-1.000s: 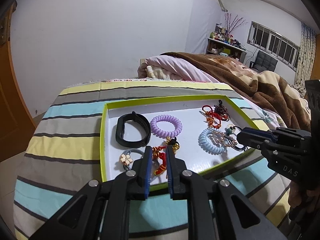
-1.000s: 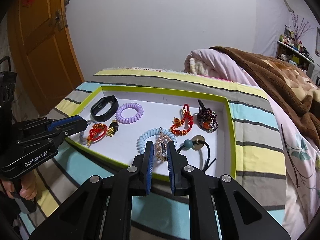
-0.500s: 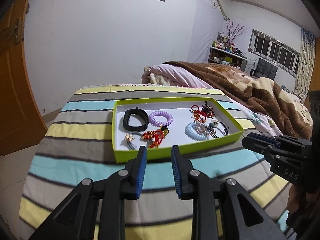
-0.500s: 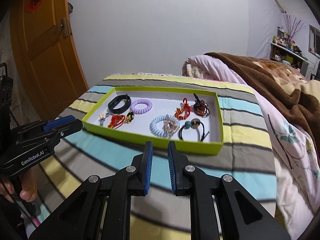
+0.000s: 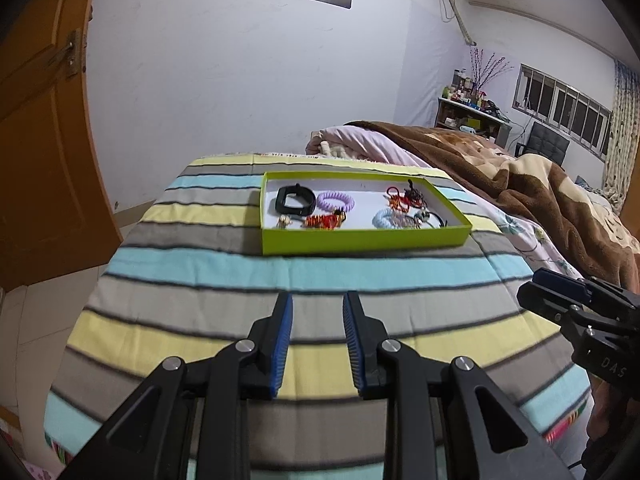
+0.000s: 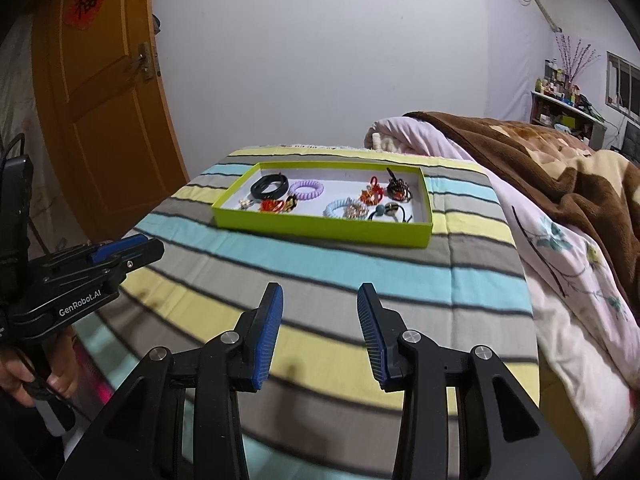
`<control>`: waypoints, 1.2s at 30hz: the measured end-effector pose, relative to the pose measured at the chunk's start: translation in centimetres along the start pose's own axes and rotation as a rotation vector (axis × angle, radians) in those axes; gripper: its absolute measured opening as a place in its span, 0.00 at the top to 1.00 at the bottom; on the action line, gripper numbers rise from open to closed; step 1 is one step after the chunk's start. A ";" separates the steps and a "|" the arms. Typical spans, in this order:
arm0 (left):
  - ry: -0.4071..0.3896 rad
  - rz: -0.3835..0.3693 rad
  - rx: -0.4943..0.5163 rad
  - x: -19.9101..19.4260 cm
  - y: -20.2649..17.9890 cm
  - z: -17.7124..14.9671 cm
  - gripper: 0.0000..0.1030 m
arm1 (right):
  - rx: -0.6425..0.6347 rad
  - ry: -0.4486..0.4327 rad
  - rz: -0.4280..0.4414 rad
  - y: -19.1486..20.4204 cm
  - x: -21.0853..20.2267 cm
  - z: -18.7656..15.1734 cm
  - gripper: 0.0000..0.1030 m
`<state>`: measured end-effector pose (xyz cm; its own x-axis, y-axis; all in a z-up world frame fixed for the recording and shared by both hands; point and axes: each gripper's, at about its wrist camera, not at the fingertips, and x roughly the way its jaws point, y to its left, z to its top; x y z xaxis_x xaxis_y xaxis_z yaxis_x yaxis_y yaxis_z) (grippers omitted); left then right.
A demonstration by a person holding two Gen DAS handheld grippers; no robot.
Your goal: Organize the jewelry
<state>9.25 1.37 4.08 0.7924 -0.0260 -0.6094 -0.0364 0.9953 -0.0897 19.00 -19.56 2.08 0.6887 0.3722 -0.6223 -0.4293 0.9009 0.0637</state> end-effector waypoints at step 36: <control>0.014 0.045 0.005 -3.4 -0.7 -4.1 0.74 | -0.009 0.012 -0.014 1.8 -3.5 -3.8 0.61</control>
<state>4.14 0.34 3.00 0.7815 0.0179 -0.6236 -0.0689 0.9960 -0.0578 13.58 -20.09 1.40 0.6872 0.3570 -0.6327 -0.4255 0.9037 0.0477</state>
